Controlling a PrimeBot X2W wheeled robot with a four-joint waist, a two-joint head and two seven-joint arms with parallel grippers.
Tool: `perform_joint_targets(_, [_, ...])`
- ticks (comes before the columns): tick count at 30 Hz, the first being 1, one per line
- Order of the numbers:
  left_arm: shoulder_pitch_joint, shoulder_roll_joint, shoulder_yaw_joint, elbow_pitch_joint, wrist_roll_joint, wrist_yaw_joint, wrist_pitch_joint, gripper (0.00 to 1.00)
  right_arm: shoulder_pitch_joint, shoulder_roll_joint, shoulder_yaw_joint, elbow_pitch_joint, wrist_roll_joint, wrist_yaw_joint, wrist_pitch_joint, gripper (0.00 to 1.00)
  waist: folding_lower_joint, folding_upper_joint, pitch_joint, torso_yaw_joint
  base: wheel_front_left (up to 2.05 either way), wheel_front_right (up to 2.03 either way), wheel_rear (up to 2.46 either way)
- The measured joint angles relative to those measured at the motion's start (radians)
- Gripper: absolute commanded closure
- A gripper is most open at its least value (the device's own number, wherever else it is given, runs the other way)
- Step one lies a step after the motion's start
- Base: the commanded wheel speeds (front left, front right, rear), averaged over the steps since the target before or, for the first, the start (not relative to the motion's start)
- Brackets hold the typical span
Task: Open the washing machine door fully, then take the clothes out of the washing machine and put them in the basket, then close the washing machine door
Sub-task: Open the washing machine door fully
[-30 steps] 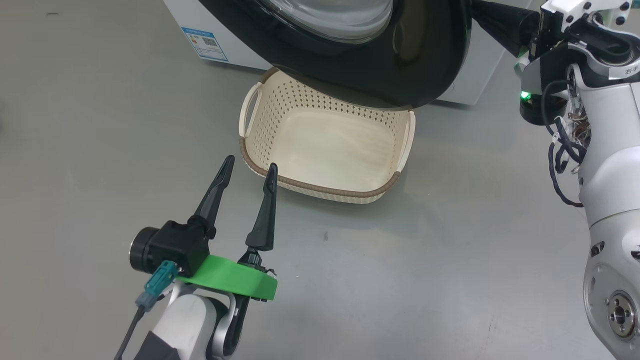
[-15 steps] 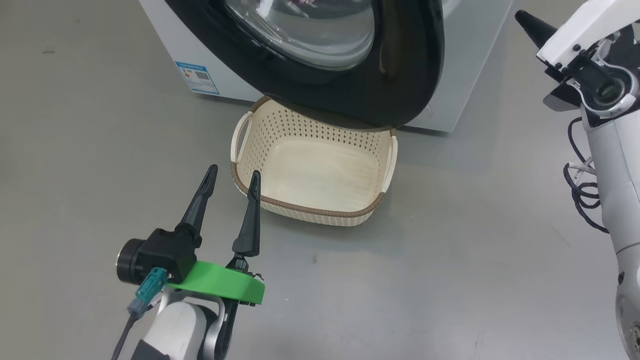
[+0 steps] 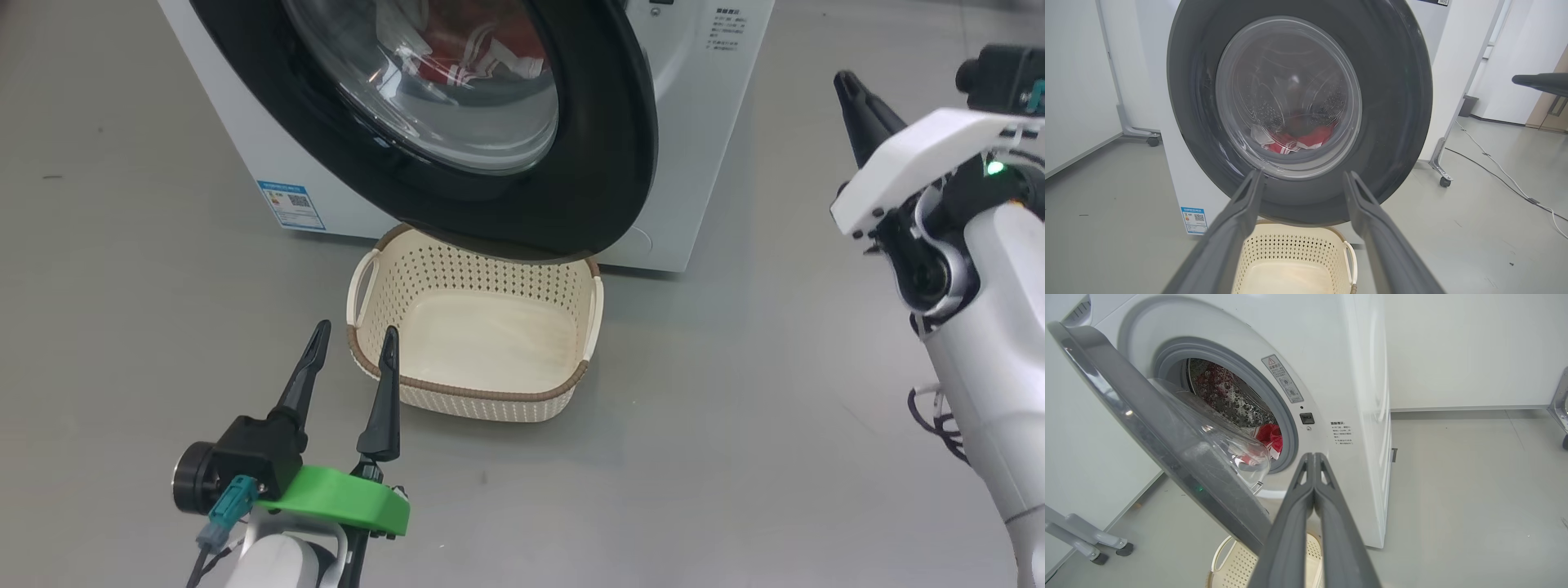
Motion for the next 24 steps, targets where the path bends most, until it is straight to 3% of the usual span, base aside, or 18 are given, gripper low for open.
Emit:
perform_joint_targets(18, [0.081, 0.007, 0.058, -0.007, 0.026, -0.007, 0.000, 0.00, 0.342, -0.033, 0.035, -0.067, -0.090, 0.000, -0.346, 1.00, 0.0000, 0.0000, -0.092, -0.091, 0.00, 0.00, 0.00])
perform_joint_targets(24, [0.094, 0.007, 0.073, -0.010, 0.035, -0.009, 0.000, 0.00, 0.393, -0.025, 0.030, -0.102, -0.124, -0.001, -0.373, 1.00, 0.0000, 0.0000, -0.097, -0.114, 0.00, 0.00, 0.00])
